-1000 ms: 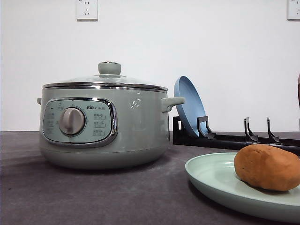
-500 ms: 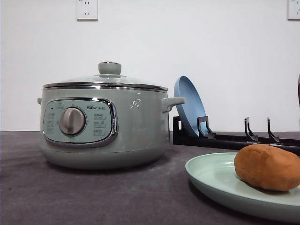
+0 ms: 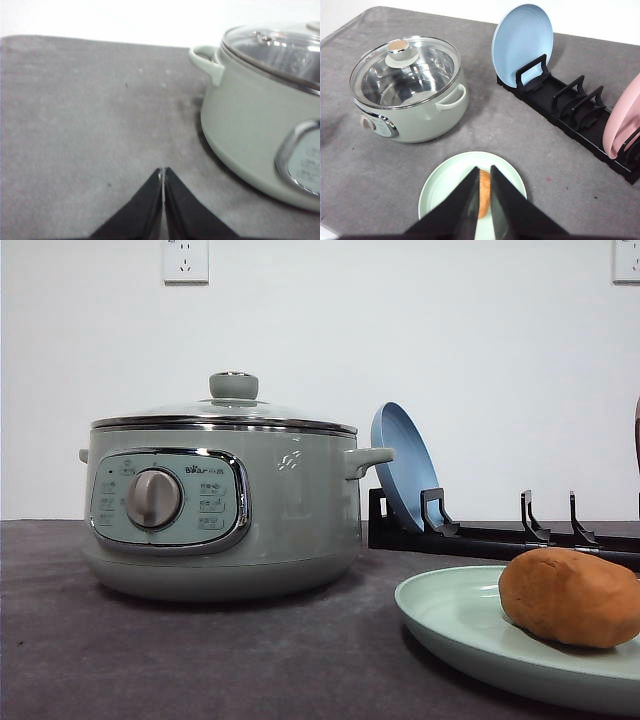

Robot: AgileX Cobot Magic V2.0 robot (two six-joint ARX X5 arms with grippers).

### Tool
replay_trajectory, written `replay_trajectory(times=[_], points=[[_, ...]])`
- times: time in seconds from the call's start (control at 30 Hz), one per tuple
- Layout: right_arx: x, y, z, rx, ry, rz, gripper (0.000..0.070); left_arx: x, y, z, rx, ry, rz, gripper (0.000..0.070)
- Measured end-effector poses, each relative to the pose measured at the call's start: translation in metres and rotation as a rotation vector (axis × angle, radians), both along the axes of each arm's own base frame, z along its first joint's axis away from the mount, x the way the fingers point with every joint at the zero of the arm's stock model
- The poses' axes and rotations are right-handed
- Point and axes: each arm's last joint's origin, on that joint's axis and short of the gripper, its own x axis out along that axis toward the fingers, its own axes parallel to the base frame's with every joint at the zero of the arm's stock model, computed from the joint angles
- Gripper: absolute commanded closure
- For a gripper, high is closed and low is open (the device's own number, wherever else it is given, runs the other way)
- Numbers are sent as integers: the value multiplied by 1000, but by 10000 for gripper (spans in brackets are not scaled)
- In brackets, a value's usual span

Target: Transfer potato from steamer to green plate

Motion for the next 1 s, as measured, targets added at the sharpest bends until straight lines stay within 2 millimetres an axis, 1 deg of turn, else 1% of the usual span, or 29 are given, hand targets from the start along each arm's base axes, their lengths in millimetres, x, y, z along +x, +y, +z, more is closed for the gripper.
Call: replay_trajectory(times=[1.0], points=[[0, 0, 0, 0, 0, 0, 673, 1, 0, -1, 7, -7, 8, 700]])
